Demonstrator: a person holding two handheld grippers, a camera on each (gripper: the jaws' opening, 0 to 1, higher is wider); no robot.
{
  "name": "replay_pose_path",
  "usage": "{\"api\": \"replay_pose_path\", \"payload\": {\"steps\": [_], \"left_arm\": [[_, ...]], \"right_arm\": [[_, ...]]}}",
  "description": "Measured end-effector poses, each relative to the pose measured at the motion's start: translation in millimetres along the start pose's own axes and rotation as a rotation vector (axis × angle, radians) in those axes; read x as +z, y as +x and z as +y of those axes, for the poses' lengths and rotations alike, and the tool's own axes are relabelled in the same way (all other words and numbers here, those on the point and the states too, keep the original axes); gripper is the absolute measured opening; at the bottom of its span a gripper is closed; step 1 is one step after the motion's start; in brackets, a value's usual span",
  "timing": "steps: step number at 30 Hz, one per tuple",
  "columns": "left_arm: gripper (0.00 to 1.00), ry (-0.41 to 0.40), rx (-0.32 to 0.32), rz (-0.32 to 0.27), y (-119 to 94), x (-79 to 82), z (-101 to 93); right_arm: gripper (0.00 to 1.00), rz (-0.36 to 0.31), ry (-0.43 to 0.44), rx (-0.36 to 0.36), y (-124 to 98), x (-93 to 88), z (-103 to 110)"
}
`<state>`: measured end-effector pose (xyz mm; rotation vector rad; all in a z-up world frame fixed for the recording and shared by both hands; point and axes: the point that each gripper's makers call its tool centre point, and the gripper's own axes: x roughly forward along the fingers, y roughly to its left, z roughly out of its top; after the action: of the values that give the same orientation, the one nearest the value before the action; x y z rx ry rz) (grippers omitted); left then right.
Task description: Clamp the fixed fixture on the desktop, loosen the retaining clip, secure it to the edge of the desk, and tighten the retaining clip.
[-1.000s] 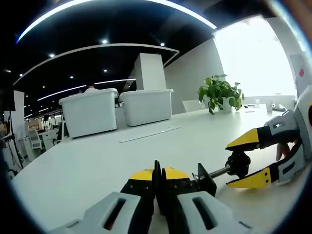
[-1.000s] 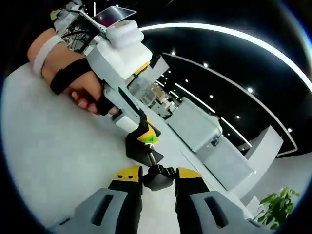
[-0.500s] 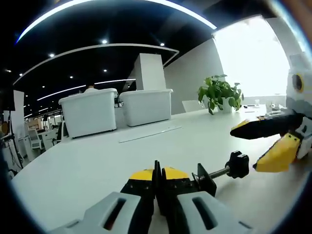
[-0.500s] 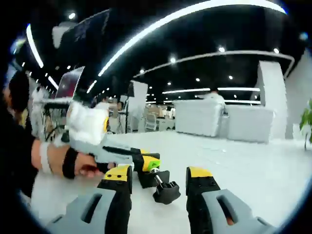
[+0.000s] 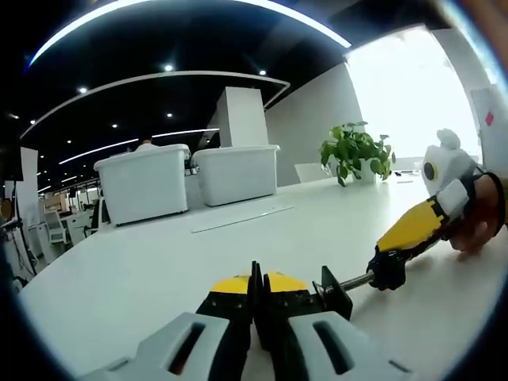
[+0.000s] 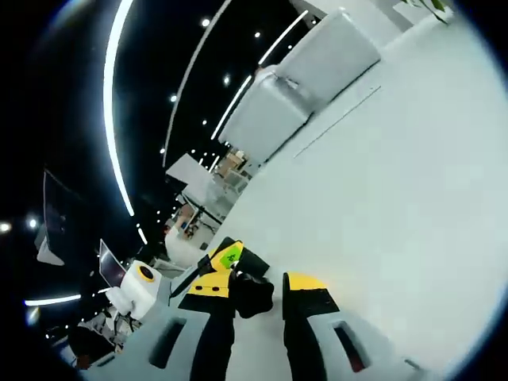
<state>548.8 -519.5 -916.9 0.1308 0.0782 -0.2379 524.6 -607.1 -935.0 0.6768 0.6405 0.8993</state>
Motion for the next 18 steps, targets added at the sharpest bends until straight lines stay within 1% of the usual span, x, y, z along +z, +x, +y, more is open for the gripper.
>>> {"api": "replay_pose_path", "payload": {"steps": [1,2,4,8,9,11,13,14,16,18], "left_arm": [[0.06,0.0,0.0,0.0,0,0.0,-0.2],[0.06,0.001,0.0,-0.001,-1,0.0,-0.5],[0.06,0.001,0.0,-0.001,0,0.5,0.5],[0.06,0.01,0.003,-0.002,3,0.7,2.2],[0.06,0.01,0.003,-0.002,3,1.0,2.2],[0.06,0.01,0.004,0.001,2,0.8,2.5],[0.06,0.009,0.004,0.001,1,1.1,2.2],[0.06,0.008,0.004,0.0,1,1.2,1.9],[0.06,0.007,0.001,-0.003,2,2.2,2.1],[0.06,0.008,-0.001,-0.005,4,1.6,3.0]], "right_arm": [[0.19,0.013,0.031,0.011,0,-1.7,3],[0.18,0.016,0.042,0.011,4,2.5,-1],[0.18,0.025,0.046,0.012,4,1.7,0],[0.17,0.034,-0.005,0.004,6,3.0,0],[0.17,0.034,-0.05,-0.007,6,4.6,0],[0.16,0.021,-0.192,-0.02,7,10.2,2],[0.16,0.002,-0.371,-0.027,7,13.6,7],[0.16,-0.002,-0.459,-0.026,5,10.4,11],[0.16,-0.013,-0.602,-0.035,3,7.4,16],[0.16,-0.044,-0.844,-0.045,3,8.1,22]]}}
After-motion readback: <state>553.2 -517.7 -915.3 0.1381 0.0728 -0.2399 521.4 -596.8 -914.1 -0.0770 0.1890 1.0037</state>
